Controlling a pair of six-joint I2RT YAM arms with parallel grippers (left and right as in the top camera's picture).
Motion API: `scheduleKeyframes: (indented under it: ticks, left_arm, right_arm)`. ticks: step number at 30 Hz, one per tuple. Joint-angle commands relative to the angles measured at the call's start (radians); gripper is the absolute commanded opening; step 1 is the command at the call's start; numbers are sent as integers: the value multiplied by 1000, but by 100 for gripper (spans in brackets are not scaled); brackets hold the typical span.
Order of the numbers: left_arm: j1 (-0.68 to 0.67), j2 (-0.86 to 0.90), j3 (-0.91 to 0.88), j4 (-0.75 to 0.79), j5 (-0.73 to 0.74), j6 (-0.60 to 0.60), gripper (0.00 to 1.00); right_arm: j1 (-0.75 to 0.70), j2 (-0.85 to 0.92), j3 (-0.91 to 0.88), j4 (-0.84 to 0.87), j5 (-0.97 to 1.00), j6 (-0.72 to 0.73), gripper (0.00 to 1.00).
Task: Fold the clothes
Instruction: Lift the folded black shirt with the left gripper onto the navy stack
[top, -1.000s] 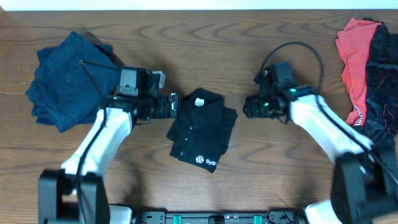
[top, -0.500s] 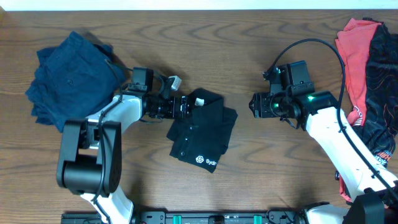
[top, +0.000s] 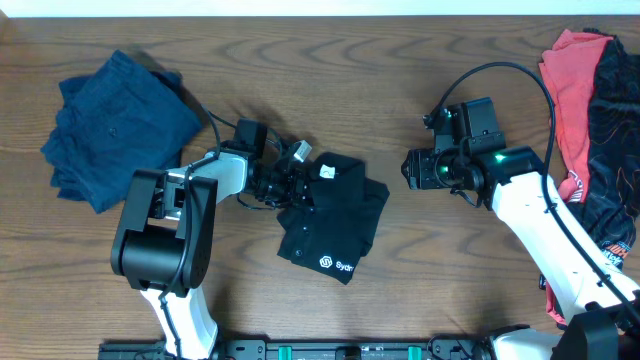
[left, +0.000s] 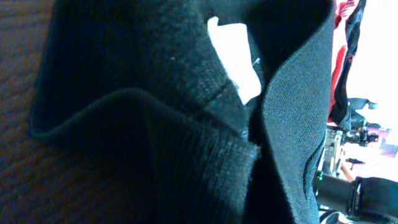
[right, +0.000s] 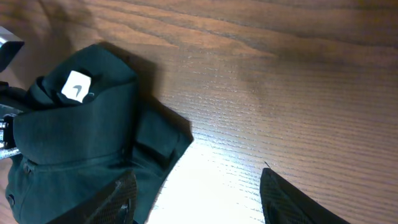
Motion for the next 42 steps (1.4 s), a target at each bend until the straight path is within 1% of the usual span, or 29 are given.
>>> scheduleKeyframes:
  ticks: [1,6,11,13,15,18,21,25,29,35,39,42]
  left_arm:
    - [14,-37,-18,-10,-51,-2,6]
    - [113,-211,-1,-10,-69,-10,6]
    - [264,-420,4,11,-232,-44,6]
    - [330,-490,3,37,-270,-44,6]
    - [399,-544,4,80,-269,-52,6]
    - [494,-589,4,167,-268,-101,6]
    - [570,-597,3,250,-269,-137,6]
    - [647,-583,3,332,-274,-138,6]
    - [701,-558,3,385,-323,-138,6]
    - [725,-480,3,405,-446,-138,6]
    - [731,-394,3,470,-471,-138,6]
    - [744,-356,3,505,-519,-138,6]
  right_arm:
    - [-5,0,2,-8,25,-14,62]
    - [-5,0,2,-24,67,-19,63]
    - [-5,0,2,-26,74,-22,63]
    - [-5,0,2,-26,80,-22,63]
    - [-5,0,2,-26,82,-22,63]
    - [-5,0,2,-26,89,-21,63]
    - [-5,0,2,-26,89,-21,62]
    - [-6,0,2,-26,89,-21,63]
    - [-6,0,2,-27,104,-21,62]
    - [-6,0,2,-23,106,-21,63]
    - [-6,0,2,-27,106,-21,62]
    - [-6,0,2,-37,107,-21,63]
